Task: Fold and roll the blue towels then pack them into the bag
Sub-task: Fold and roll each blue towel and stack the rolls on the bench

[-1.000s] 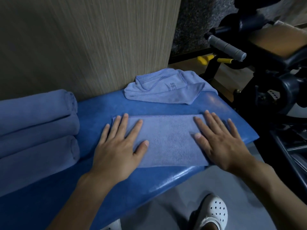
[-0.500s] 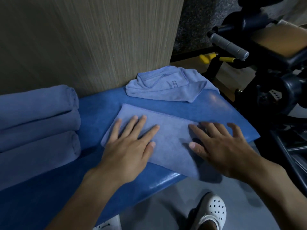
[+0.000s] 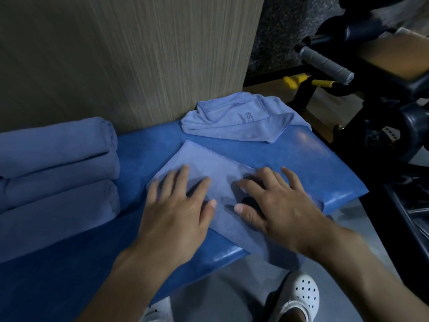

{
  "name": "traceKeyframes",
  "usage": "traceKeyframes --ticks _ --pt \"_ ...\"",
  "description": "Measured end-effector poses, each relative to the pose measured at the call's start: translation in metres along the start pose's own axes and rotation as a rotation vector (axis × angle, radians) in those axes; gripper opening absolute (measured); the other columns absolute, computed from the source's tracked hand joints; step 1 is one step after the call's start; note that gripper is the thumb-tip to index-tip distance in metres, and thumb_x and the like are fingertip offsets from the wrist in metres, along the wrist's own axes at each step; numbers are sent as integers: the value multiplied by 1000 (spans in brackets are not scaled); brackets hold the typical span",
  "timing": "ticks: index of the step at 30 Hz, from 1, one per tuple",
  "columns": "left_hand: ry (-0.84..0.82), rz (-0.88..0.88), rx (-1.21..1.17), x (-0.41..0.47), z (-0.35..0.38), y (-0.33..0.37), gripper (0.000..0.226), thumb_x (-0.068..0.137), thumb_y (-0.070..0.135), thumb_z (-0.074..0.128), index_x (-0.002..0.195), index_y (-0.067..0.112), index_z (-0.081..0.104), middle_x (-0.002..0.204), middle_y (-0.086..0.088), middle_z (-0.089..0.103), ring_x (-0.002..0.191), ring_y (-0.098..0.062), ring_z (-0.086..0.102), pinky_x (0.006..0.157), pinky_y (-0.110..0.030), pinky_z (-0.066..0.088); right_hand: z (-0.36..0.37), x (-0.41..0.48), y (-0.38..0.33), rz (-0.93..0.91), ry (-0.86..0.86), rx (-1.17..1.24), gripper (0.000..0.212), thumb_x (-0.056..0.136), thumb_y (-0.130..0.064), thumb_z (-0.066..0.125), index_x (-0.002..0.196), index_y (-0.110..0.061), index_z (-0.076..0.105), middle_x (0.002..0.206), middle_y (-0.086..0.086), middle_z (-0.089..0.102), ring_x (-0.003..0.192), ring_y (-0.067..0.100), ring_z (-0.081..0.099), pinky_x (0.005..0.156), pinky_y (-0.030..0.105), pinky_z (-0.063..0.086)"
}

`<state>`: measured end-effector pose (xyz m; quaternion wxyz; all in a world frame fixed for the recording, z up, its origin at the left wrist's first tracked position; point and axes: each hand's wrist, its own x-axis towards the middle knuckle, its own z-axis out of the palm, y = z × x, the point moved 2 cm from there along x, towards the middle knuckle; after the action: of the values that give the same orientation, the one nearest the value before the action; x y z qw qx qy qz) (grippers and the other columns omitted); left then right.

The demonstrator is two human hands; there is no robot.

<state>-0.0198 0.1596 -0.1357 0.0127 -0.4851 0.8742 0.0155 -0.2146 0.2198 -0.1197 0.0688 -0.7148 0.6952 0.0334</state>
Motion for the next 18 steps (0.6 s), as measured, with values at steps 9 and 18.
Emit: traceKeyframes --ticks 9,18 --pt "-141 -17 -56 1 2 -4 81 78 63 -9 154 41 9 164 -9 6 149 -27 8 118 -47 19 1 -7 3 33 -25 7 69 89 -68 15 139 -30 43 135 3 46 113 27 49 91 43 46" --pt "50 44 -75 7 -4 -12 60 93 56 21 139 31 50 144 -11 43 129 -30 42 99 -46 39 1 1 -4 -86 73 26 53 94 -54 31 132 -27 55 151 -1 42 142 22 34 106 47 38"
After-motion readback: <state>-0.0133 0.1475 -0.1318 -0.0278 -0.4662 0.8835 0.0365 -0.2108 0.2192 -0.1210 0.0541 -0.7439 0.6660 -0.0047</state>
